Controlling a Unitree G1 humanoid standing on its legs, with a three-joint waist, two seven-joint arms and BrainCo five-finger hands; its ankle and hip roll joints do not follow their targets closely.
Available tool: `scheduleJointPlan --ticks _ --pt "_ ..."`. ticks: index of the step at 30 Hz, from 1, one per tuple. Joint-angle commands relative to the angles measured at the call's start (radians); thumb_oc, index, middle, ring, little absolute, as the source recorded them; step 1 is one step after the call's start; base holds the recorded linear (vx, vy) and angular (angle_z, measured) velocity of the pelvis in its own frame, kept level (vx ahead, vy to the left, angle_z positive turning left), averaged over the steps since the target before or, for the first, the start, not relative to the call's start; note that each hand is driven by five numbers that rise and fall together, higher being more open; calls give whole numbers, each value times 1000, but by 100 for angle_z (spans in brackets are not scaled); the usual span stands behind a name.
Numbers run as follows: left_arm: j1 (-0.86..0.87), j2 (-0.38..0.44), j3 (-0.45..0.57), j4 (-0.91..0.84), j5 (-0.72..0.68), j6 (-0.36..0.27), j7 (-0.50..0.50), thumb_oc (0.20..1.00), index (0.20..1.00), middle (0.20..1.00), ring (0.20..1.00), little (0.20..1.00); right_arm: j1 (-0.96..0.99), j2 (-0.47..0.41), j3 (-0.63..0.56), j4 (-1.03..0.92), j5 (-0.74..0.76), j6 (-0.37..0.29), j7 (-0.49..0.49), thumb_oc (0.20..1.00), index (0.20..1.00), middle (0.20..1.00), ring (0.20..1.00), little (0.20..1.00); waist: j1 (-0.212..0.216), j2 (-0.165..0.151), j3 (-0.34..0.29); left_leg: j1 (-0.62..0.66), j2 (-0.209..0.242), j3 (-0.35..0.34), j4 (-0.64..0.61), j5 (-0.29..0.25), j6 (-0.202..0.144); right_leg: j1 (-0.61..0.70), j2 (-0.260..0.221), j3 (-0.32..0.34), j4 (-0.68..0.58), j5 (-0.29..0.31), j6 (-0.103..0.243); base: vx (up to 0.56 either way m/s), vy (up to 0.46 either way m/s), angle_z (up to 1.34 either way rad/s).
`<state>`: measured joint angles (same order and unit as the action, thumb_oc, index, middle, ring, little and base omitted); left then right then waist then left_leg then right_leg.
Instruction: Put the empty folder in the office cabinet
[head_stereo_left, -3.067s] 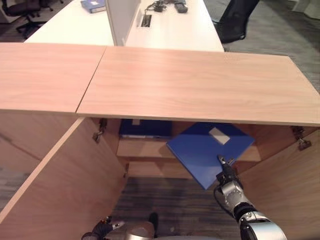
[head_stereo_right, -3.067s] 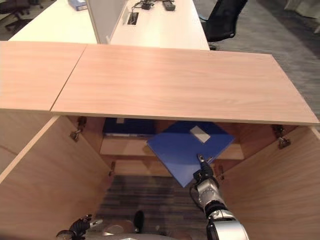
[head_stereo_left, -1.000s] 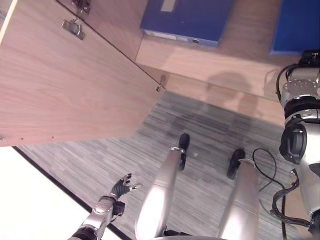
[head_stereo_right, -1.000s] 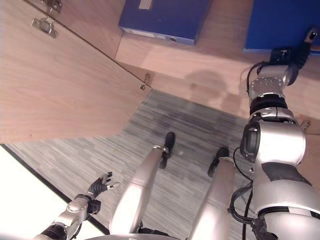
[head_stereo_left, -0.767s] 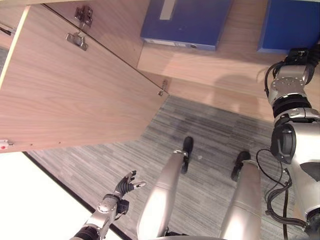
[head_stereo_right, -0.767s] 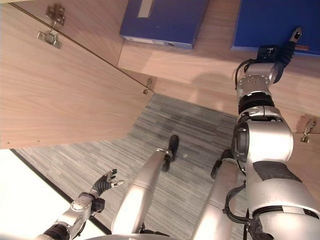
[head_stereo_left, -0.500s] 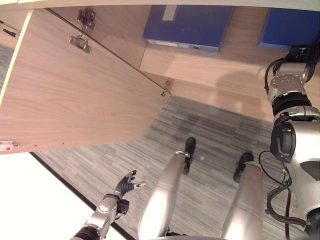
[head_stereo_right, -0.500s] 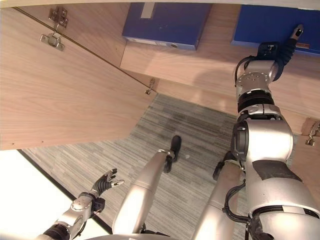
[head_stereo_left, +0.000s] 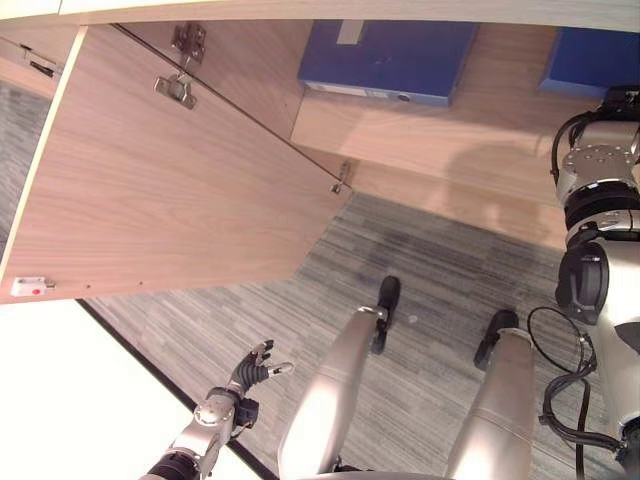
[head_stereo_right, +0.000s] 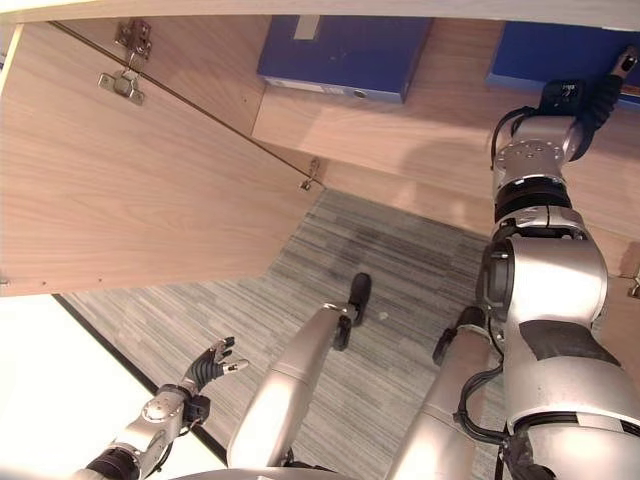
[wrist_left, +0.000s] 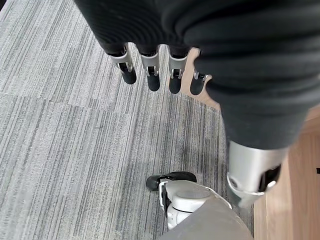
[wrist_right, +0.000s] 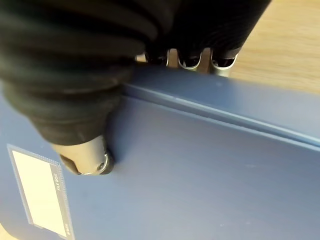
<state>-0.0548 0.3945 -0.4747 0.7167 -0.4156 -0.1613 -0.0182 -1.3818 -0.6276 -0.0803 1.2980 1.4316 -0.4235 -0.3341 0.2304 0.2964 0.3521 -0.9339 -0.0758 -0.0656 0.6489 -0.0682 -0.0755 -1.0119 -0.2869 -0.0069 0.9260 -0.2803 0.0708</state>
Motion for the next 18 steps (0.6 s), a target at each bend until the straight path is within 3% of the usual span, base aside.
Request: scheduleJointPlan --ticks 1,10,18 --pt "-49 53 -27 15 26 -20 14 1000 1000 1000 1000 1000 -16 -117 29 6 -58 43 -31 200 200 200 200 200 10 18 20 22 9 -50 -46 -102 -12 112 -13 13 -58 -90 71 0 0 0" --pt "-45 62 -29 -13 29 -27 29 1000 1000 1000 1000 1000 4 -151 40 53 -95 86 -59 200 200 200 200 200 4 62 45 5 1 -43 -92 -73 -19 56 -16 39 -37 -95 69 1 -6 -3" --pt "-40 71 -25 -19 20 -22 48 1000 1000 1000 1000 1000 -61 -178 93 80 -148 109 -89 200 200 200 200 200 -1 59 52 -28 2 -49 -103 -59 -21 14 -10 35 -15 -103 67 -11 -19 -2"
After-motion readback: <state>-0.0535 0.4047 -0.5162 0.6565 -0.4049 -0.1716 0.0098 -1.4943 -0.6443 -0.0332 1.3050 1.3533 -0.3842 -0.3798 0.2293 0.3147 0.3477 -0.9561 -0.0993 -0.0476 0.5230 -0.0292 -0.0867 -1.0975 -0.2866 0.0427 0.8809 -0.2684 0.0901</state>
